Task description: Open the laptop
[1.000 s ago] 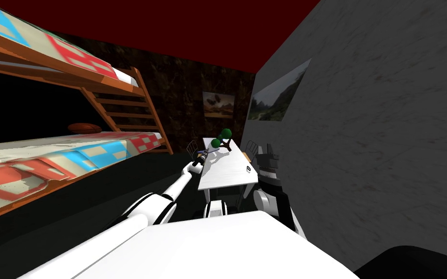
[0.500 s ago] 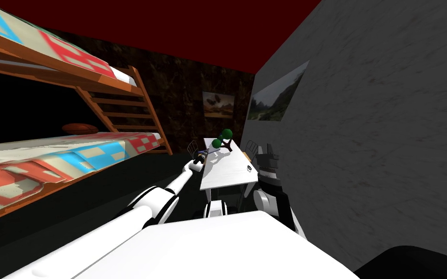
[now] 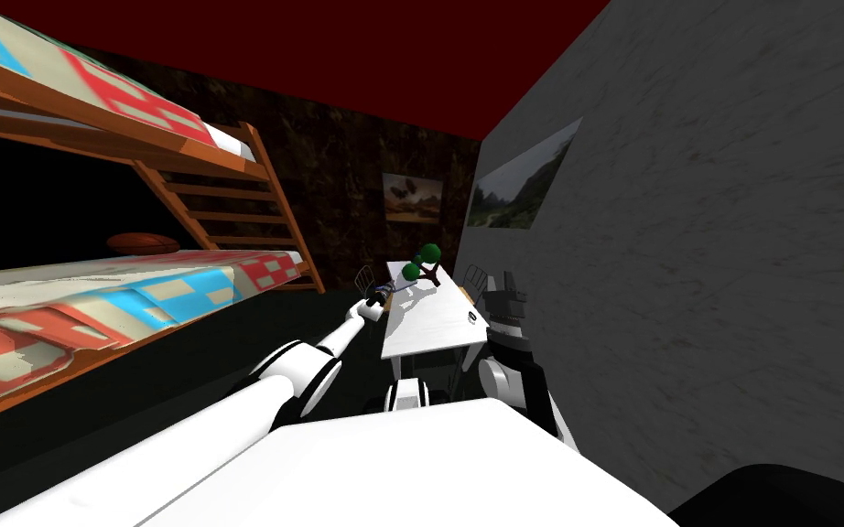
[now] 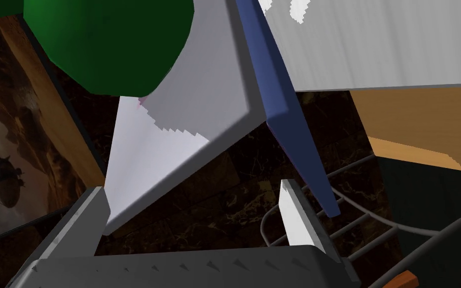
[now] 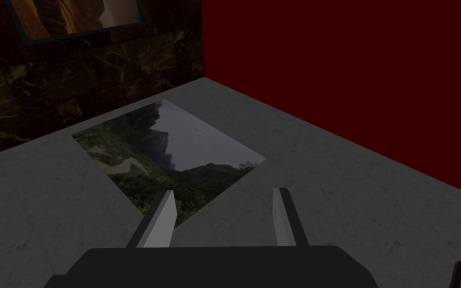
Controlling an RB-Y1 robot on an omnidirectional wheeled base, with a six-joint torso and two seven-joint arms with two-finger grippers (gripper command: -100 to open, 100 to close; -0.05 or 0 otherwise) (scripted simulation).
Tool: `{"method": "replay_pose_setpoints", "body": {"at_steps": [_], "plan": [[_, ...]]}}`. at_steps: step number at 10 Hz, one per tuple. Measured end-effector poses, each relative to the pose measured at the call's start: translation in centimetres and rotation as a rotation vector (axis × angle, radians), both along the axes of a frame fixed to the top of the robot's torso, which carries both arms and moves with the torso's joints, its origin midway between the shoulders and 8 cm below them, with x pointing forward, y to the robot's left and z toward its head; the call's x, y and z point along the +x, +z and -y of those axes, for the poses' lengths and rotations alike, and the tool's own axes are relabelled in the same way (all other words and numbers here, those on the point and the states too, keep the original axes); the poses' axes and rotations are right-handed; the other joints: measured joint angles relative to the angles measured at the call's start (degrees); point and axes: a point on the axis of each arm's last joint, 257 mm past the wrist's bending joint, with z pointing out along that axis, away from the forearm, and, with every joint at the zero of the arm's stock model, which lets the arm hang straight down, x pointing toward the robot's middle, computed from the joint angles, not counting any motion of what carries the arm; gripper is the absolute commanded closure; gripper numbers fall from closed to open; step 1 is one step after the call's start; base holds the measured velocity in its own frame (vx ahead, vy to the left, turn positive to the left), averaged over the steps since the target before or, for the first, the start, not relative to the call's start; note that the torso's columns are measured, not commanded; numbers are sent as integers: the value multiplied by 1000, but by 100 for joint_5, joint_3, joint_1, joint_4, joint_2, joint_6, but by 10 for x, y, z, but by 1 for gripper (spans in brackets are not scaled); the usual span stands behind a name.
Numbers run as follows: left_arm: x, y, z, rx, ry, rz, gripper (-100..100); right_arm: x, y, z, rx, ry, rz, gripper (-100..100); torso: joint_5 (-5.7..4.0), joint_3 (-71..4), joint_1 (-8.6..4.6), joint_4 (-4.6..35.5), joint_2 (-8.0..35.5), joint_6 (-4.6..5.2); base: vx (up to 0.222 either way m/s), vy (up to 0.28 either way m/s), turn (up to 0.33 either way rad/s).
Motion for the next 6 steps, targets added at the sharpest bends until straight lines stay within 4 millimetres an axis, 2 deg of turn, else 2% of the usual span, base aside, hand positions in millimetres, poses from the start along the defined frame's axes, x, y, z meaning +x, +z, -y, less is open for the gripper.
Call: {"method": "replay_pose_setpoints", "body": {"at_steps": [4,5,6], "plan": [[9,-2,-12,36,19,-31,-100,0,0,0,0,0,0,0,1,0,3,0,0,0,-1,43,-22],[9,-2,-13,37,20,-32,-100,0,0,0,0,0,0,0,-1,0,-5,0,0,0,-7,4,-238],[10,-3,-27,38,38,-33,-100,0,0,0,0,0,0,0,-2,2,-8,1,3,4,-13,4,-255]]}}
